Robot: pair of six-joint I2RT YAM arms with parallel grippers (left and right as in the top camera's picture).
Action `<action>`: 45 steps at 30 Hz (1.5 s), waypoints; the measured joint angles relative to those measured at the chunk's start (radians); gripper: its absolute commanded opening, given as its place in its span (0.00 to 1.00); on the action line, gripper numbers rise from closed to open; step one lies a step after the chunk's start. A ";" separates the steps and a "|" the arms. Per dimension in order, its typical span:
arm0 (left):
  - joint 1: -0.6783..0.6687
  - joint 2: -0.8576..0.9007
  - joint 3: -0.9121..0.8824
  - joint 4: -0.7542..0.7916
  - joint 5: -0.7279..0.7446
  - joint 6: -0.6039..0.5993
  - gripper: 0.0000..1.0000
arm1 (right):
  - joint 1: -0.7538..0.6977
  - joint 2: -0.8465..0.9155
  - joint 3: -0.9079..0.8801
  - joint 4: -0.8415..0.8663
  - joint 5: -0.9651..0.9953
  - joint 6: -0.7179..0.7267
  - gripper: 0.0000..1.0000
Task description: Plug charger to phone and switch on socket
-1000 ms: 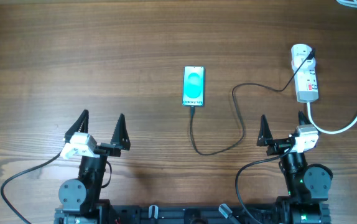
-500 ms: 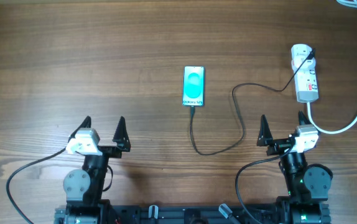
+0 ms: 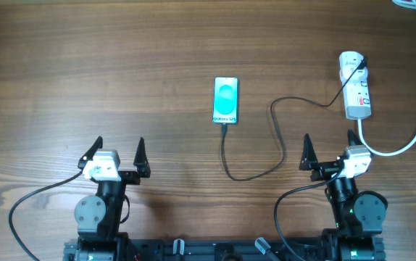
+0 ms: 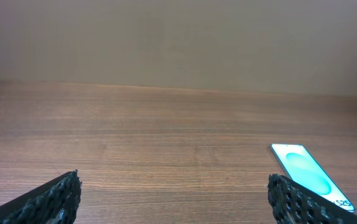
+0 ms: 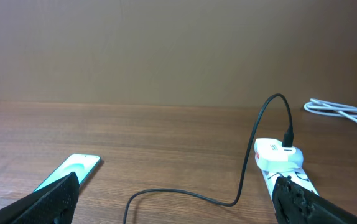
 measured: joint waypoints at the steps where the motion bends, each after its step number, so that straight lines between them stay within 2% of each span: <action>1: 0.000 0.000 0.000 0.000 -0.004 0.004 1.00 | 0.000 0.000 0.000 0.000 0.000 0.000 1.00; 15: 0.000 0.000 0.000 0.000 -0.007 0.011 1.00 | 0.000 0.000 0.000 0.000 0.000 0.000 1.00; 23: 0.000 0.000 0.000 0.000 -0.007 0.060 1.00 | 0.000 0.000 0.000 0.000 0.000 0.000 1.00; 31: 0.000 0.000 0.000 0.000 -0.063 0.032 1.00 | 0.000 0.000 0.000 0.000 0.000 0.000 1.00; 45: 0.000 0.000 0.000 0.000 -0.064 0.032 1.00 | 0.000 0.000 0.000 0.000 0.000 0.000 1.00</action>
